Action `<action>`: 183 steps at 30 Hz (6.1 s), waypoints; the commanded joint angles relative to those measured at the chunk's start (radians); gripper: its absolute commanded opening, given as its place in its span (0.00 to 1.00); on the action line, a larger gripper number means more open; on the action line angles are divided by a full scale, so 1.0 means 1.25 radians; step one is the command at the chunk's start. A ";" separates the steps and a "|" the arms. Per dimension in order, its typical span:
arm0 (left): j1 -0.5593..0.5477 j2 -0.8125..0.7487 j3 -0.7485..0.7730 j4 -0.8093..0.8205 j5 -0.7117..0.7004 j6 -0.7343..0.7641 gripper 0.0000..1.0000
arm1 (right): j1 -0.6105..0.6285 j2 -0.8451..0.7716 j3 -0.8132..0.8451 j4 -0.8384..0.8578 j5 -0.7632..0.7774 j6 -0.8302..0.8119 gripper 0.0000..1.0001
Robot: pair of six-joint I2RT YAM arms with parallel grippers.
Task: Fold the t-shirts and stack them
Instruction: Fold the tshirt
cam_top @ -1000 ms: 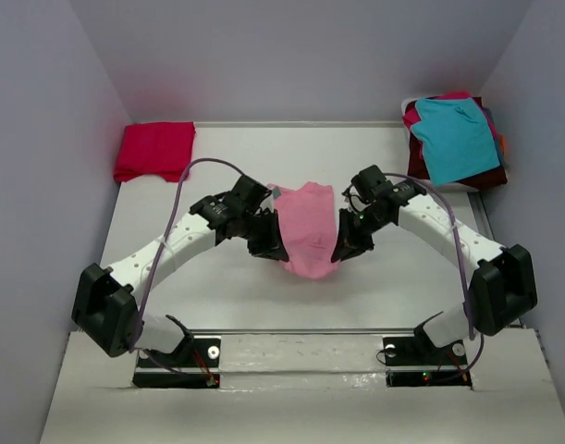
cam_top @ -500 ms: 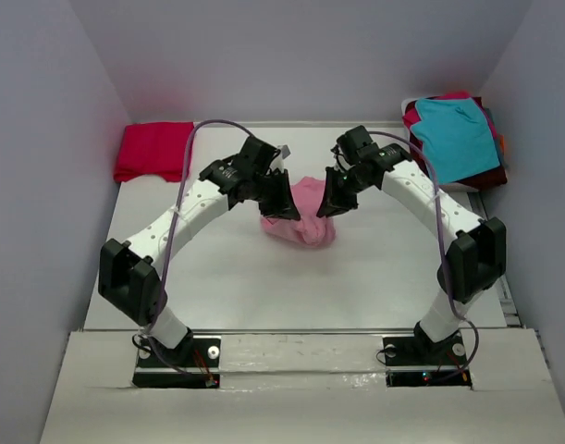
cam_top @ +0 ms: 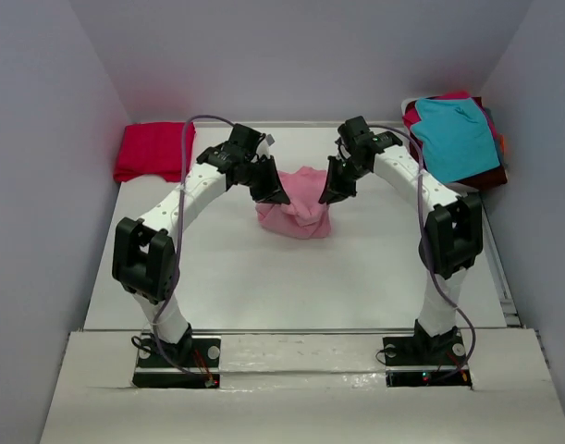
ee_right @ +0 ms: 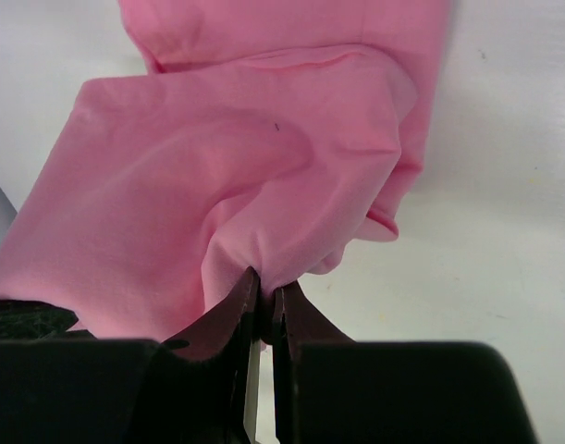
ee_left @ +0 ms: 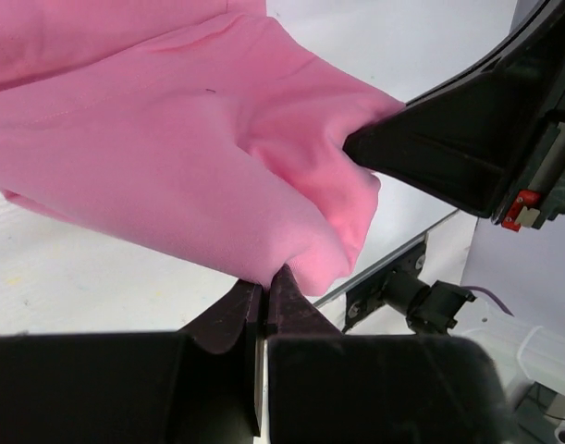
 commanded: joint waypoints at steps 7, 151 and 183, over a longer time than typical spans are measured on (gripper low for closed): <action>0.076 0.106 0.075 0.096 0.090 -0.005 0.06 | -0.077 0.122 0.138 0.028 -0.063 -0.003 0.07; 0.314 0.353 0.056 0.503 -0.239 0.069 0.74 | -0.048 0.546 0.353 0.487 -0.355 0.170 0.59; 0.322 0.391 0.010 0.492 -0.109 0.062 0.07 | -0.048 0.555 0.358 0.488 -0.374 0.192 0.11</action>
